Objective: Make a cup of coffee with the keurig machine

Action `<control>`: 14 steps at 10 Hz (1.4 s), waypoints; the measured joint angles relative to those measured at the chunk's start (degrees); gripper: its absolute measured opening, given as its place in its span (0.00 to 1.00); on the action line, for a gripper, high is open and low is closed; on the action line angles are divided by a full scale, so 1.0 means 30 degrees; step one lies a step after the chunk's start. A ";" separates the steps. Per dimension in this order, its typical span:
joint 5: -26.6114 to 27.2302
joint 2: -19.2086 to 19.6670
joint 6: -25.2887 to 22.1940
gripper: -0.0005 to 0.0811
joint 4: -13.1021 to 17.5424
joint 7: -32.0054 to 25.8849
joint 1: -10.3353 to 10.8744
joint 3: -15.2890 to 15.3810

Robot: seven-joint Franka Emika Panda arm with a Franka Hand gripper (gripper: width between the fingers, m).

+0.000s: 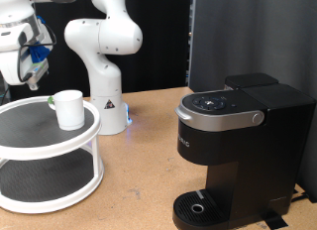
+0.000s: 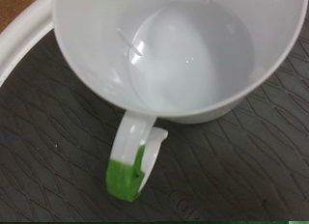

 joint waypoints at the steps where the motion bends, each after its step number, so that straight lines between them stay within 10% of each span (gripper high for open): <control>1: 0.0356 -0.0024 0.0200 0.74 -0.0130 -0.0082 -0.0033 -0.0278; 5: 0.2166 -0.0252 0.0969 0.98 -0.0671 -0.1568 -0.0033 -0.1850; 14: 0.4430 0.0020 0.0402 0.99 -0.1105 -0.1664 0.0114 -0.1994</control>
